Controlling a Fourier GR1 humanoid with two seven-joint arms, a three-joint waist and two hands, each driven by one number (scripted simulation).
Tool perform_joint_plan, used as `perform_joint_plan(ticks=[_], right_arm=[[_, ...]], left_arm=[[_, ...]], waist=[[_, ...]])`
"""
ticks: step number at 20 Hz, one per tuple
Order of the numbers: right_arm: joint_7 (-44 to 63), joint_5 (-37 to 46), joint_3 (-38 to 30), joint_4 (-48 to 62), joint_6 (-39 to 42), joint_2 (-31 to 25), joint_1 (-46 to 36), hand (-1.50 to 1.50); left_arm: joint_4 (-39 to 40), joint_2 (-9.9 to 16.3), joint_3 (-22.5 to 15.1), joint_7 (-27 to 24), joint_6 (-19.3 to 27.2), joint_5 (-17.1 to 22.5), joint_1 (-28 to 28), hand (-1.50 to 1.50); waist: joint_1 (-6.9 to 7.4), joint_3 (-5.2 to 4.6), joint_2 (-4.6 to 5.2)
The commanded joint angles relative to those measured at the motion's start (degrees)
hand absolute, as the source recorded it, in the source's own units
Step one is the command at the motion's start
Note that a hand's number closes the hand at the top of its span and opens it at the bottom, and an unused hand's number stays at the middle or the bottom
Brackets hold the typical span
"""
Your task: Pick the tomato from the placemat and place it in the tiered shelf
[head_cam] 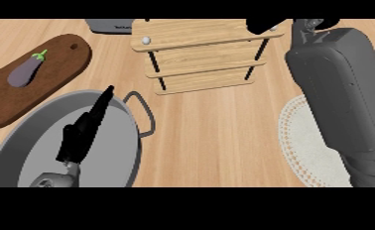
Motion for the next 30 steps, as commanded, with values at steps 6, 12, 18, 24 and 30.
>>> perform_joint_plan(ticks=[6, 12, 18, 24, 30], right_arm=[[-10.13, -0.21, -3.89, 25.56, -5.58, 2.50, -10.54, 1.50], [-14.29, -7.38, -10.24, 30.93, -11.29, 9.06, -10.93, 1.50], [-18.34, -23.12, -24.05, 29.90, -18.00, 15.55, -8.72, -1.50], [-29.57, -28.69, -27.63, 33.99, -28.57, 15.72, -11.78, -1.50], [-34.66, -27.47, -33.42, 32.20, -39.60, 10.50, -11.22, -1.50]], left_arm=[[4.68, -0.27, -0.05, -1.12, -1.37, -0.67, 2.00, 0.00], [3.78, -1.20, 0.09, 3.38, -1.19, 0.09, -1.45, 0.00], [2.20, 0.31, 0.23, 2.34, -2.07, -0.09, 0.69, 0.00], [4.21, 0.83, 1.36, 0.14, -3.02, 0.10, 0.22, 0.00], [1.20, 0.50, 1.10, 2.64, -1.89, -0.22, 2.61, 0.00]], waist=[[0.62, -0.57, 0.78], [1.01, -0.47, 1.26], [1.24, -0.37, 1.11], [1.09, -0.53, 0.90], [-0.12, -0.50, 0.53]])
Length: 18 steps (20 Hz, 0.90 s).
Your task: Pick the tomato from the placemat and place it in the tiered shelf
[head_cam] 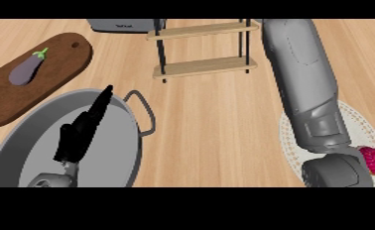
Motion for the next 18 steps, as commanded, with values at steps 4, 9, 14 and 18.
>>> perform_joint_plan(ticks=[4, 9, 14, 18], right_arm=[[0.29, 1.37, -3.60, -5.70, -10.79, -6.09, 2.29, -1.50], [3.71, -0.84, -5.72, -11.08, -4.44, -12.27, 13.62, -1.50], [3.48, -7.44, -6.49, -26.53, 7.47, -15.81, 26.00, -1.50], [5.52, -10.63, -7.39, -33.89, 14.02, -19.68, 32.63, -1.50]], left_arm=[[3.00, -1.16, -0.07, 2.36, 1.46, -0.79, 2.69, 0.00], [1.01, -1.54, -0.24, 2.20, 2.16, -1.15, 5.42, 0.00], [1.58, 0.03, 2.32, 2.56, 1.71, -0.47, 3.69, 0.00], [4.39, -0.51, 1.91, -2.33, 0.69, -0.94, 5.11, 0.00]], waist=[[-3.04, -0.50, -0.72], [-4.04, -0.44, -0.99], [-4.95, -0.44, -1.11], [-4.01, -0.50, -0.77]])
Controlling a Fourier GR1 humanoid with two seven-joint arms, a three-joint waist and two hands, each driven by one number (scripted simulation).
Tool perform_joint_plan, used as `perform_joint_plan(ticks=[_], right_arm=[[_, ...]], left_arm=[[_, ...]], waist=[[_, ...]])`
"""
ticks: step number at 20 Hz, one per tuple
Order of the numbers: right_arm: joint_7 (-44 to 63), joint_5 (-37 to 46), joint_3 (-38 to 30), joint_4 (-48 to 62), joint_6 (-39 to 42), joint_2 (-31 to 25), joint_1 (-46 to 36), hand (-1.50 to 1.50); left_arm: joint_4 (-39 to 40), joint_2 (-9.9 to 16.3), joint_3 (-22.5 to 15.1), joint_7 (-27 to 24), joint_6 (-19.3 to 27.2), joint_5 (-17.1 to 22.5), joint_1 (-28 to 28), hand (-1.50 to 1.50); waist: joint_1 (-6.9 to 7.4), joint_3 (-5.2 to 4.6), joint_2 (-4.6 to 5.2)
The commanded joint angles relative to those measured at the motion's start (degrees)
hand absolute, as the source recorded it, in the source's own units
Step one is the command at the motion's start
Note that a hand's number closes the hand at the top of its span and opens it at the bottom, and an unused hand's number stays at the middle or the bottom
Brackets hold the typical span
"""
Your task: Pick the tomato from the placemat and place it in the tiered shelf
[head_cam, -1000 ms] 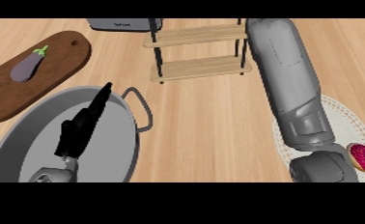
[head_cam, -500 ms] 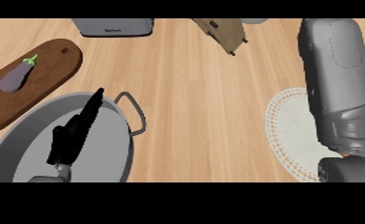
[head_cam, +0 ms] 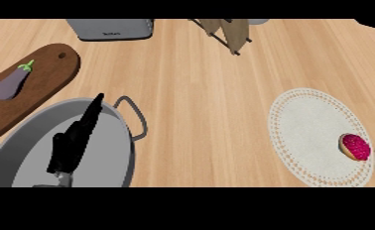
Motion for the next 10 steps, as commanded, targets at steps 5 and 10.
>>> perform_joint_plan(ticks=[5, 10], right_arm=[[-0.13, -10.18, -3.94, -14.40, 13.83, -6.08, 14.81, -1.50], [0.70, -12.22, -5.75, -14.31, 17.67, -9.56, 19.66, -1.50]], left_arm=[[5.94, -0.56, 0.79, 1.89, -1.06, -0.20, -2.87, 0.00], [5.33, 0.29, 1.14, 0.41, -3.31, 0.42, -0.95, 0.00]], waist=[[0.67, -0.63, 0.90], [1.35, -0.63, 0.99]])
